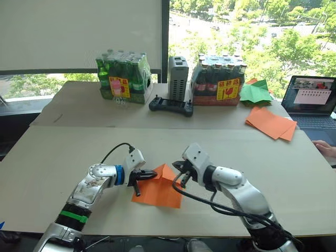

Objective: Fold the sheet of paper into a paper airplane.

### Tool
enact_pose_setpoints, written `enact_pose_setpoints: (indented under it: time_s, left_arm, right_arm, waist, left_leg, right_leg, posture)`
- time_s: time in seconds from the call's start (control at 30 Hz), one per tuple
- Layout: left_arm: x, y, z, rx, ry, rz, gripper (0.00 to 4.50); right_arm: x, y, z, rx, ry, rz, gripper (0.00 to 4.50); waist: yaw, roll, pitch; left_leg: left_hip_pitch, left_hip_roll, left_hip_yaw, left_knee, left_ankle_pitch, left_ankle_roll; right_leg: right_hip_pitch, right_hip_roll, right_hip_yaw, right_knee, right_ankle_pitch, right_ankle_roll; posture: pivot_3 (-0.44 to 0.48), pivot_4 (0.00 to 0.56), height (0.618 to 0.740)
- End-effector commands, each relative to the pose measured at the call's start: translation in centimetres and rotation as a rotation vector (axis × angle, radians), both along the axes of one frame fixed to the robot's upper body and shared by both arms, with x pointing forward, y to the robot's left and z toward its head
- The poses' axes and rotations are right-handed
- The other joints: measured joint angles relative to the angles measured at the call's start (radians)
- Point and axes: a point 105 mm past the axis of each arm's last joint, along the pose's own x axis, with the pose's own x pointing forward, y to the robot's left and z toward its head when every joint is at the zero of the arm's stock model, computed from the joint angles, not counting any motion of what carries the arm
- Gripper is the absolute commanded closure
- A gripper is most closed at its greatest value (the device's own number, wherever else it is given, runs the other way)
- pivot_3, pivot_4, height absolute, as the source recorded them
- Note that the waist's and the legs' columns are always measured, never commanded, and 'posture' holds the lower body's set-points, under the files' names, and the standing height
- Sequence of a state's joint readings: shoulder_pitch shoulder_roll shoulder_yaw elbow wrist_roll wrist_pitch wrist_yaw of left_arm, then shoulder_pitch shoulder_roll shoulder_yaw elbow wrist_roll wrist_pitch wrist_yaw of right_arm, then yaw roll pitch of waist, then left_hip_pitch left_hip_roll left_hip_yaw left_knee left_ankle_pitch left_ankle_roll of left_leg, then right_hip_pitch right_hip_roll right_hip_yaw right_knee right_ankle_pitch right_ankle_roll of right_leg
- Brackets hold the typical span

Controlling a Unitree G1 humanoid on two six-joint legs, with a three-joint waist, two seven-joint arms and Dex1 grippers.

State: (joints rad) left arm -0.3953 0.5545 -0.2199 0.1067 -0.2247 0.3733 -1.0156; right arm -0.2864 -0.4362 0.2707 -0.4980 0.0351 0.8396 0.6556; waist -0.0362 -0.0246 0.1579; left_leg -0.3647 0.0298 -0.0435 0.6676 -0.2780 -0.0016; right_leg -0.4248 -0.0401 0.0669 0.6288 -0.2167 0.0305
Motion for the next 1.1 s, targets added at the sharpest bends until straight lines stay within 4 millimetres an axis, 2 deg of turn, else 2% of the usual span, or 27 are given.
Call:
enact_pose_setpoints:
  time_s: [0.03, 0.1, 0.17, 0.2, 0.37, 0.63, 0.97, 1.1]
  left_arm:
    - [-1.1, -0.1, -2.4, 0.045, 0.075, -0.013, 4.49]
    - [-1.1, -0.1, -2.6, 0.05, 0.075, -0.01, 4.49]
    - [-1.2, 0.0, -2.5, 0.046, 0.078, -0.006, 4.49]
    - [-1.3, 0.0, -2.5, 0.048, 0.077, -0.007, 4.49]
    - [-1.5, 0.4, -2.8, 0.057, 0.08, 0.004, 4.49]
    - [-1.6, 0.6, -2.5, 0.058, 0.077, 0.021, 4.49]
    - [-1.4, 2.0, -2.2, 0.077, 0.07, 0.068, 4.49]
    - [-0.7, 3.4, -1.6, 0.085, 0.052, 0.124, 4.49]
  right_arm:
    - [-1.5, -2.0, -0.4, -0.042, 0.034, 0.003, 4.5]
    - [-2.4, -3.3, -1.4, -0.084, 0.081, 0.004, 4.5]
    - [-3.5, -3.7, -2.4, -0.123, 0.125, 0.039, 4.5]
    - [-4.0, -3.5, -2.7, -0.129, 0.136, 0.059, 4.5]
    - [-5.1, -1.2, -3.7, -0.086, 0.16, 0.135, 4.5]
    - [-3.9, 2.5, -3.3, 0.057, 0.139, 0.157, 4.5]
    - [-2.0, 3.4, -1.9, 0.146, 0.103, 0.127, 4.5]
    - [-1.0, 4.9, -1.1, 0.174, 0.077, 0.138, 4.5]
  waist:
    - [-0.001, 0.0, 0.0]
    - [-0.003, 0.0, 0.0]
    - [-0.004, 0.0, 0.0]
    - [-0.006, 0.0, 0.0]
    - [-0.01, -0.001, 0.0]
    - [-0.012, -0.001, 0.0]
    - [-0.011, -0.001, 0.0]
    - [-0.013, -0.001, 0.0]
  left_leg:
    - [0.0, 0.0, 0.0, 0.0, 0.0, 0.0]
    - [0.001, 0.0, 0.0, 0.0, 0.0, 0.0]
    - [0.001, 0.0, 0.0, 0.0, 0.0, 0.0]
    - [0.003, 0.0, 0.0, 0.0, 0.0, 0.0]
    - [0.007, 0.0, 0.001, 0.0, 0.0, 0.0]
    - [0.008, 0.001, 0.001, 0.0, 0.0, 0.0]
    - [0.007, 0.001, 0.001, 0.0, 0.0, 0.0]
    - [0.008, 0.002, 0.001, 0.0, 0.0, 0.0]
  right_leg:
    - [0.0, 0.0, 0.0, 0.0, 0.0, 0.0]
    - [0.0, 0.0, 0.0, 0.0, 0.0, 0.0]
    - [0.001, 0.0, 0.0, 0.001, -0.002, 0.003]
    - [0.002, 0.0, 0.0, 0.001, -0.005, 0.008]
    - [0.005, 0.001, 0.001, 0.001, -0.006, 0.009]
    - [0.006, 0.002, 0.002, 0.002, -0.006, 0.009]
    - [0.004, 0.002, 0.002, 0.002, -0.006, 0.008]
    - [0.004, 0.003, 0.002, 0.003, -0.005, 0.008]
  posture:
    - [0.0, 0.15, 0.733]
    - [0.0, 0.15, 0.733]
    - [0.0, 0.15, 0.733]
    - [0.0, 0.15, 0.733]
    - [0.0, 0.15, 0.733]
    - [0.0, 0.15, 0.733]
    - [0.0, 0.15, 0.733]
    - [0.0, 0.15, 0.733]
